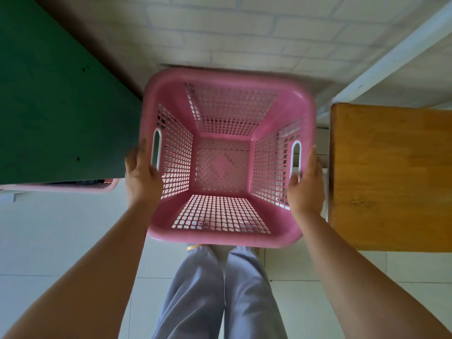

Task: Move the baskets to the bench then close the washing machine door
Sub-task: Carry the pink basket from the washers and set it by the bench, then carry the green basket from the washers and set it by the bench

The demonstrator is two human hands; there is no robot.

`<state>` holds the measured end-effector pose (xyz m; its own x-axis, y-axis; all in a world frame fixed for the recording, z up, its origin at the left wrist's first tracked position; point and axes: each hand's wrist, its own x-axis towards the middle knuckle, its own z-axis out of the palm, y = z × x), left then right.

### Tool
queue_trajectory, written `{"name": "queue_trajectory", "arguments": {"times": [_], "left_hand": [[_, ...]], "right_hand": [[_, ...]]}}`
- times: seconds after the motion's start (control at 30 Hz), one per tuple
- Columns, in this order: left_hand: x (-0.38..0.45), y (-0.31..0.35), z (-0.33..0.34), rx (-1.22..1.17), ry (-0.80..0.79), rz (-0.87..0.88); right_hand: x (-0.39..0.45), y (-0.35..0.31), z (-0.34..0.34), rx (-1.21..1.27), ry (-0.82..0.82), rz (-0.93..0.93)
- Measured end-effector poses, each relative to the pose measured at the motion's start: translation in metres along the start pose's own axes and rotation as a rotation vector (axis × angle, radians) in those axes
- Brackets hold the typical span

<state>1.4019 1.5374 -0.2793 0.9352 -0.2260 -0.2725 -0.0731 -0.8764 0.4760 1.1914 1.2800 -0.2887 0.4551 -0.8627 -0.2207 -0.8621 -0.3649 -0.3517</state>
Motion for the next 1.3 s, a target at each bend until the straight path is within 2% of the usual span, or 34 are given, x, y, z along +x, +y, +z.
{"name": "queue_trajectory", "arguments": {"times": [0.17,0.37,0.47,0.57,0.73,0.97,1.23,1.3], "left_hand": [[-0.006,0.013,-0.006,0.203,-0.142,-0.023],[-0.031,0.032,-0.033,0.263,-0.334,-0.096],[-0.054,0.045,-0.055,0.284,-0.424,-0.058],[-0.084,0.065,-0.077,0.315,-0.446,0.052],[-0.13,0.106,-0.109,0.413,-0.451,0.332],[-0.186,0.182,-0.136,0.478,-0.476,0.673],[-0.287,0.276,-0.104,0.516,-0.561,0.927],[-0.322,0.299,-0.086,0.507,-0.59,0.939]], "right_hand": [[-0.011,-0.01,-0.016,-0.117,-0.103,-0.047],[-0.05,-0.012,-0.052,-0.197,-0.151,-0.136],[-0.076,-0.014,-0.08,-0.207,-0.152,-0.127],[-0.106,-0.012,-0.113,-0.208,-0.156,-0.127],[-0.16,0.001,-0.179,-0.18,-0.161,-0.063],[-0.231,0.051,-0.26,-0.217,-0.127,0.045],[-0.306,0.161,-0.313,-0.119,-0.076,0.298],[-0.324,0.194,-0.326,-0.087,-0.055,0.356]]}}
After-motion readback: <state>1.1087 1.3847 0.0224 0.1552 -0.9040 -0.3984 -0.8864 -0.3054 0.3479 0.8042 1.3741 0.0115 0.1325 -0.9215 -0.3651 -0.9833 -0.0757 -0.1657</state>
